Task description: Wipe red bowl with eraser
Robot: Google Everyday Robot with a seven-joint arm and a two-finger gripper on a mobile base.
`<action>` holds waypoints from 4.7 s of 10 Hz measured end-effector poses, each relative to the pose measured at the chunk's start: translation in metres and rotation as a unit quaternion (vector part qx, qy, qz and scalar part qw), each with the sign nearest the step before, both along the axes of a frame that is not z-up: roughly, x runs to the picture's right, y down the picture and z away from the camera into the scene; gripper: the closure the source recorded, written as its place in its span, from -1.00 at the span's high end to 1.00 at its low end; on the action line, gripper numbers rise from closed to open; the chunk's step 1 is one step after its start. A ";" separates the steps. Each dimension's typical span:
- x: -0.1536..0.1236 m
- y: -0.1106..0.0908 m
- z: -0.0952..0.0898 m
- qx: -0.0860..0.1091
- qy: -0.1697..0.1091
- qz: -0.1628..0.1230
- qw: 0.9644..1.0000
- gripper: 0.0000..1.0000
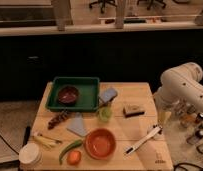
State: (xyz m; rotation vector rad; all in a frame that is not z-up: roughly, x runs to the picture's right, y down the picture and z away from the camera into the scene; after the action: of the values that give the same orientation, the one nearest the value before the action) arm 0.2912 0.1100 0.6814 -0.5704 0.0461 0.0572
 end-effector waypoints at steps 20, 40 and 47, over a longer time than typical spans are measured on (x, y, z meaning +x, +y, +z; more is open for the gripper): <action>-0.019 0.000 0.031 0.007 -0.018 -0.058 0.998 0.60; -0.024 0.016 0.146 0.005 -0.127 -0.172 0.977 0.60; -0.019 0.031 0.179 -0.004 -0.160 -0.193 0.968 0.60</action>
State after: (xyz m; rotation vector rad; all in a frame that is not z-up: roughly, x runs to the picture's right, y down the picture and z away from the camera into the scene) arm 0.2726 0.1407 0.8600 -0.5646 -0.1580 -0.4153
